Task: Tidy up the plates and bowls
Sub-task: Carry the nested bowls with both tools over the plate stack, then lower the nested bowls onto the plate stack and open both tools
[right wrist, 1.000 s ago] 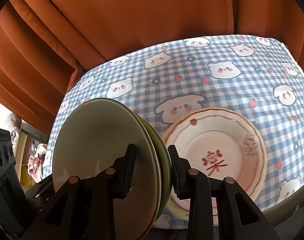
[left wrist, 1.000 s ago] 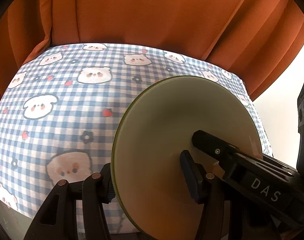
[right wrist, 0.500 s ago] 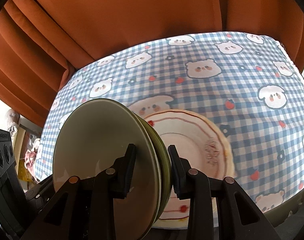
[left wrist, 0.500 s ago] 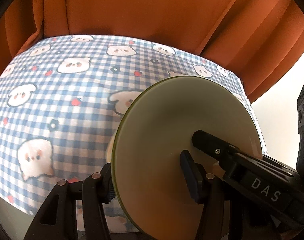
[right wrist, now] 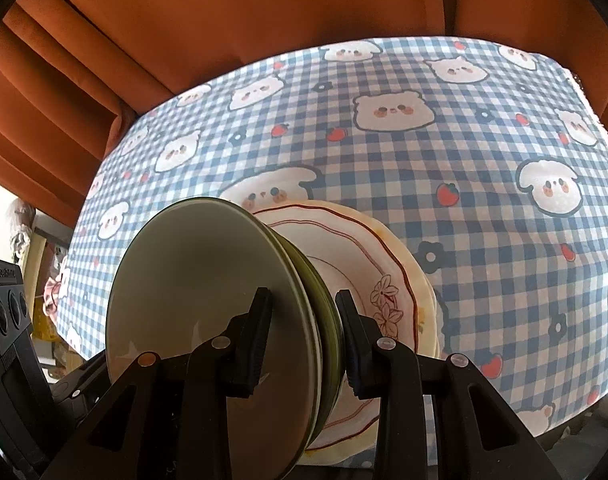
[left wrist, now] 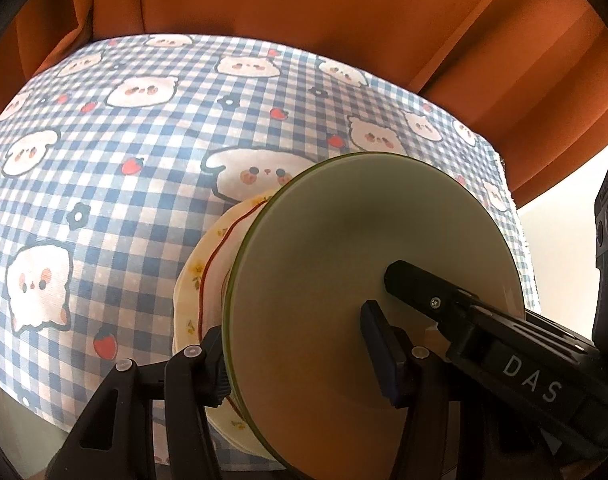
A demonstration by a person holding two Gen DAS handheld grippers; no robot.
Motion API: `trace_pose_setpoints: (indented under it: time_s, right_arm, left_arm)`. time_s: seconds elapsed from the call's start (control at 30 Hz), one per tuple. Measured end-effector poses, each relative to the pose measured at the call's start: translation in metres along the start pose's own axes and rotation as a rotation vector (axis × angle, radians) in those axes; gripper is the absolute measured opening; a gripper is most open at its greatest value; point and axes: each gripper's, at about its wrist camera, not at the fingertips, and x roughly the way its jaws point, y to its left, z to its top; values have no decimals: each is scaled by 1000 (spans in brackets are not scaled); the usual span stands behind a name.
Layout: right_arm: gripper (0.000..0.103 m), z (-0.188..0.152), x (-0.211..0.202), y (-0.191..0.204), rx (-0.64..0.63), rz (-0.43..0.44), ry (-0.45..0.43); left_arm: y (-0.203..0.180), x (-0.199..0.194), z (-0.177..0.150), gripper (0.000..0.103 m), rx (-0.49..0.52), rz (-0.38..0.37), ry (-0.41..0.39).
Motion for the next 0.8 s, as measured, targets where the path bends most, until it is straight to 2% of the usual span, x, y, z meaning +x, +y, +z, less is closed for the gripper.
trace_pose_setpoints:
  time_s: [0.4, 0.8]
  right_arm:
    - [35, 10, 8, -13, 6, 39, 4]
    - [35, -1, 5, -24, -1, 97, 9]
  left_arm:
    - [-12, 4, 4, 56, 31, 61, -18]
    - [-24, 0, -7, 59, 23, 159, -21]
